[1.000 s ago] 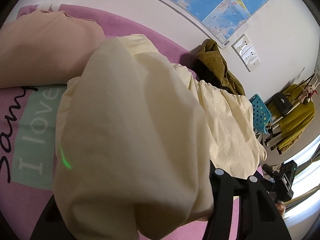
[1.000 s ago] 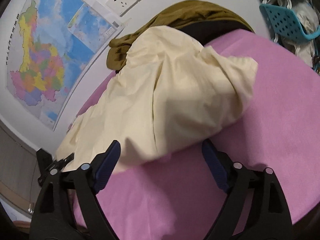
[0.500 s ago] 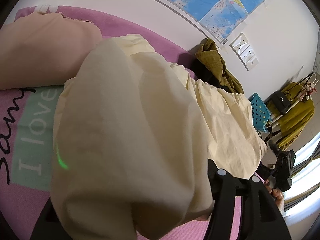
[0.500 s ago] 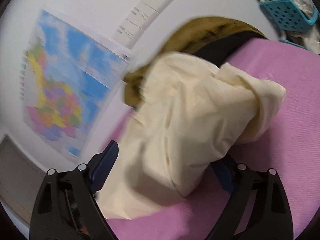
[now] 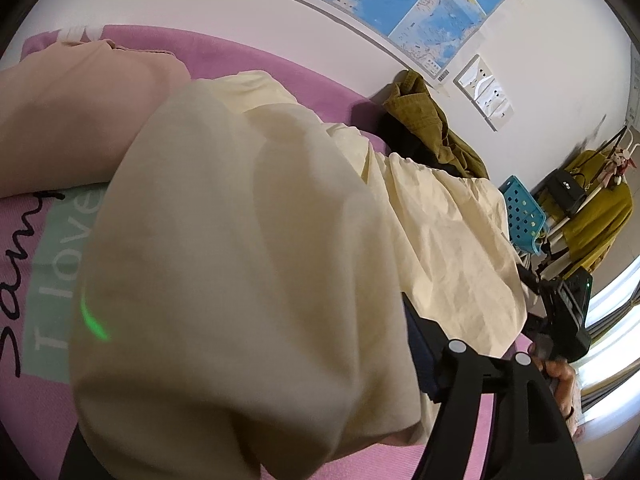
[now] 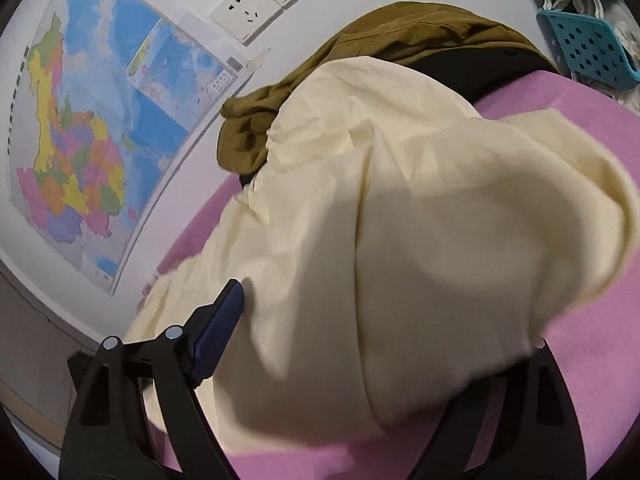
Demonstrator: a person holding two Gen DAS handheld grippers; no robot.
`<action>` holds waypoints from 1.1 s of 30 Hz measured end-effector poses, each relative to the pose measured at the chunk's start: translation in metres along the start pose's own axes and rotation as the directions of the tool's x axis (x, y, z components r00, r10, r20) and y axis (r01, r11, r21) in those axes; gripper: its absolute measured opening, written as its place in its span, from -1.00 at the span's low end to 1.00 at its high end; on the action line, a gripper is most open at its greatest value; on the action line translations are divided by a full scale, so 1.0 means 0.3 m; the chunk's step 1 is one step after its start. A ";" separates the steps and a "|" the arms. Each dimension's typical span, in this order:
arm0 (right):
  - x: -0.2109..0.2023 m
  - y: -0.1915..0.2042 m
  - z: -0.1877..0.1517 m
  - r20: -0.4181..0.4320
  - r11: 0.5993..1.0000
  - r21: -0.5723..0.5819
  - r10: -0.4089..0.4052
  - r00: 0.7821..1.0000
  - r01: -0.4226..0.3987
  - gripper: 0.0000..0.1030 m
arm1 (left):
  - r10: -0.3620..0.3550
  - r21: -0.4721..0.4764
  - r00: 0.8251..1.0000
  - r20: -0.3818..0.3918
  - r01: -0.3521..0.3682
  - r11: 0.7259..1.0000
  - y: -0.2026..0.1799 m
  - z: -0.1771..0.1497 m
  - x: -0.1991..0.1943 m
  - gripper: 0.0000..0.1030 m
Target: Fold large clothes
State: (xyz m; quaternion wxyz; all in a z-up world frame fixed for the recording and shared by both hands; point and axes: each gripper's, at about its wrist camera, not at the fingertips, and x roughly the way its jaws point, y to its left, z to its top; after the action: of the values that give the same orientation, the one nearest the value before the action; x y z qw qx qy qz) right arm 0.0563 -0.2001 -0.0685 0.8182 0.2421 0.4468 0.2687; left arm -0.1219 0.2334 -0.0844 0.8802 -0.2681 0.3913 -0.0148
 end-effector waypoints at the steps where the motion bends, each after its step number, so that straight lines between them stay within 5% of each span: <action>1: 0.002 -0.002 0.005 0.010 1.000 0.011 0.025 1.000 -0.025 0.59 | 0.008 0.001 1.000 0.000 -0.008 1.000 -0.004 0.001 0.000 0.34; 15: 0.044 -0.023 0.044 -0.043 0.999 0.024 0.045 0.998 -0.044 0.04 | 0.112 0.049 0.994 0.015 -0.113 0.992 -0.035 0.024 0.036 0.49; 24: 0.031 -0.036 0.052 -0.072 0.990 0.064 0.131 0.989 -0.126 -0.38 | 0.152 0.063 0.988 0.007 -0.152 0.986 -0.035 0.032 0.033 0.01; 28: 0.003 -0.005 0.052 -0.086 0.990 0.017 0.138 0.987 -0.137 -0.31 | 0.152 0.081 0.988 0.004 -0.152 0.985 -0.038 0.034 0.018 -0.11; 31: 0.031 -0.010 0.056 -0.115 0.992 0.031 0.129 0.985 -0.126 0.04 | 0.117 0.042 0.993 -0.015 -0.117 0.992 -0.017 0.045 0.036 0.20; 33: 0.052 -0.001 0.058 -0.115 0.992 0.020 0.123 0.986 -0.122 0.09 | 0.093 0.044 0.996 -0.011 -0.093 0.995 -0.021 0.049 0.041 0.29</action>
State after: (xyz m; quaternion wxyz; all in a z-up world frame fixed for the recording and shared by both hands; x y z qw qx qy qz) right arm 0.0785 -0.1927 -0.0697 0.7713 0.2583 0.4796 0.3293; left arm -0.1018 0.2320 -0.0817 0.8831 -0.2302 0.4085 0.0160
